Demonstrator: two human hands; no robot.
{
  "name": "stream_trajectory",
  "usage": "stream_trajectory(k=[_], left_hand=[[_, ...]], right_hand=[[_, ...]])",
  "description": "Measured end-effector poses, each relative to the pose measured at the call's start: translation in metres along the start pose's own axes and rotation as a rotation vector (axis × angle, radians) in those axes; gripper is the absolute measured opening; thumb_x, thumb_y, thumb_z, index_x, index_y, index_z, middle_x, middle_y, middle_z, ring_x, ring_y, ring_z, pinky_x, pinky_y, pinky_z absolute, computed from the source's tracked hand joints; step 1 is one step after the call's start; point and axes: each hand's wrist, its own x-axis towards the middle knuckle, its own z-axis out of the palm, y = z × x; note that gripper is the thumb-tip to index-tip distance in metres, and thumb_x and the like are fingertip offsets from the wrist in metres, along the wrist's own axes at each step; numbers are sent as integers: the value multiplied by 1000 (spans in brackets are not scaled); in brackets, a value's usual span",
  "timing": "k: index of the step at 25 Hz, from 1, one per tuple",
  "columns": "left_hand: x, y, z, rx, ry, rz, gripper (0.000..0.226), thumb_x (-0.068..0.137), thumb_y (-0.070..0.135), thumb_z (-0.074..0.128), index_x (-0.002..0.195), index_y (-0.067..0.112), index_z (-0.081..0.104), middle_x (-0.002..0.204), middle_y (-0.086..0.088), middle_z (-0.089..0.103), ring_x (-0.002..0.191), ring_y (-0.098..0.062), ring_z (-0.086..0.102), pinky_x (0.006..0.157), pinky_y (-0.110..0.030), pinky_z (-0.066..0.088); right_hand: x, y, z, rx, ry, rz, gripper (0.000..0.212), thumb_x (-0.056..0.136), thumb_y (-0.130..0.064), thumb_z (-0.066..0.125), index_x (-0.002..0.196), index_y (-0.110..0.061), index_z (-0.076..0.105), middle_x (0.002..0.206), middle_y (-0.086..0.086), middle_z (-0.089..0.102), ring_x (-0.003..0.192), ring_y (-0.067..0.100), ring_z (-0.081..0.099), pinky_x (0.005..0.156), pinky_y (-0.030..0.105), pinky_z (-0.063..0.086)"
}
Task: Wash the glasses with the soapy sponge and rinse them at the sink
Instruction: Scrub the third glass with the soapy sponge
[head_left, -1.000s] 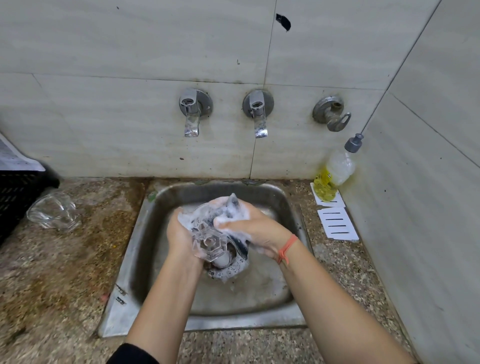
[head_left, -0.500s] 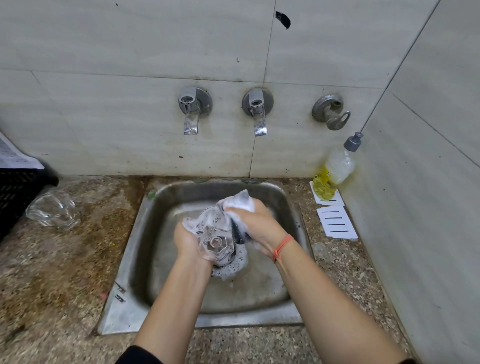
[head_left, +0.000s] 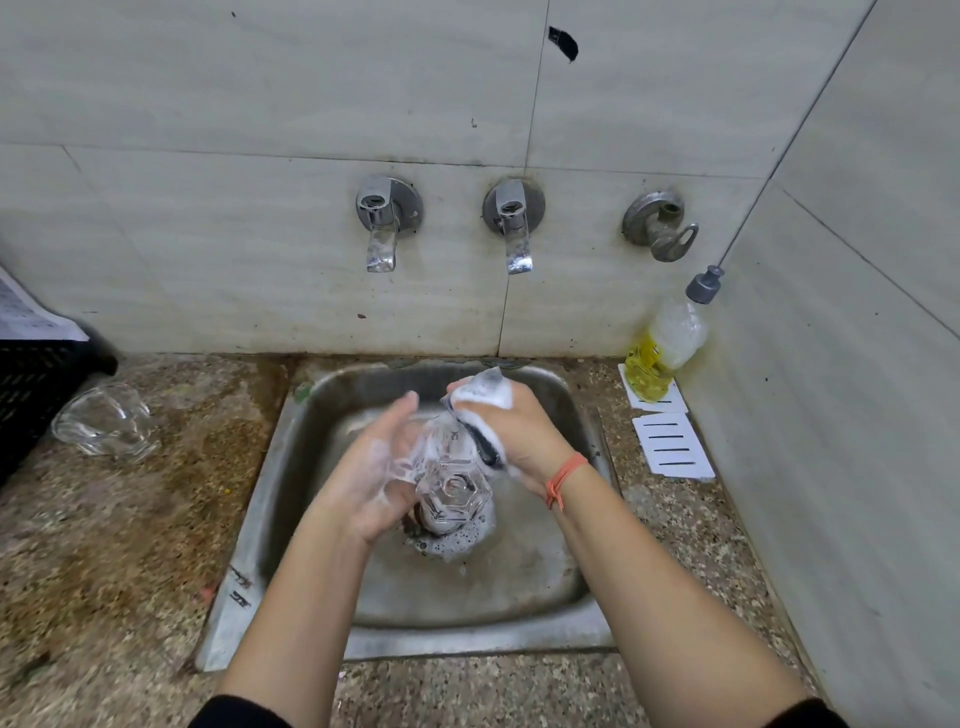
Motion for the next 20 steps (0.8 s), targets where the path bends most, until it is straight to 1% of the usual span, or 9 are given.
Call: stream_trajectory(k=[2,4,6,8,10,14,17,18,20], left_hand=[[5,0,-2,15,36,16,31,81,22,67,102,-1,65,92,-15,70,78,-26,69,80,-37,56],[8,-3,-6,-153,62,7,39,74,14,73,109,-2,65,103,-18,69,92,-30,69,93,-43,51],[7,-6,-10,-270,85,-34,52,72,15,74,118,-4,62,118,-23,64,112,-36,62,103,-49,43],[7,-11,-8,-299,89,-47,56,74,16,72,124,-4,59,126,-23,61,119,-36,58,105,-48,41],[6,-12,-2,-340,88,-45,57,75,16,71,128,-2,57,129,-22,59,119,-35,58,106,-47,41],[8,-7,-2,-371,88,22,67,71,19,71,132,-3,52,135,-23,54,126,-35,51,108,-48,38],[10,-14,2,-415,94,-4,62,73,20,67,129,-3,55,130,-23,57,123,-35,54,107,-47,39],[10,-15,3,-436,116,-14,62,72,20,67,128,-3,56,129,-24,58,121,-36,56,107,-47,39],[11,-13,2,-479,143,-17,64,68,20,67,127,-3,57,129,-24,58,120,-37,56,107,-47,39]], right_hand=[[-1,-1,2,-66,-7,-11,25,84,-10,68,108,-9,63,96,7,67,88,18,64,82,32,53],[-13,4,4,-35,-127,-2,34,86,-9,67,118,-14,56,102,3,64,93,16,64,83,28,55],[-28,9,2,5,-253,10,44,87,-6,65,126,-20,50,113,2,61,102,18,64,88,32,55],[-26,5,-5,-22,-179,-12,51,88,-2,63,132,-23,45,114,3,60,111,32,61,94,43,51],[-20,-5,-10,-62,-105,1,56,88,1,61,137,-21,41,109,5,62,116,39,55,100,50,44],[-25,-8,-11,-81,-360,30,69,86,-1,64,142,-28,34,122,3,58,110,24,63,100,43,48],[-16,-3,-9,-25,-176,48,58,87,0,62,133,-31,44,123,23,58,114,46,55,99,66,36],[-14,-3,-10,-3,-156,60,56,87,0,61,132,-30,45,123,25,58,112,44,57,99,68,35],[-11,0,-11,-35,-280,66,60,86,-2,64,135,-28,42,120,15,60,109,35,62,102,63,35]])
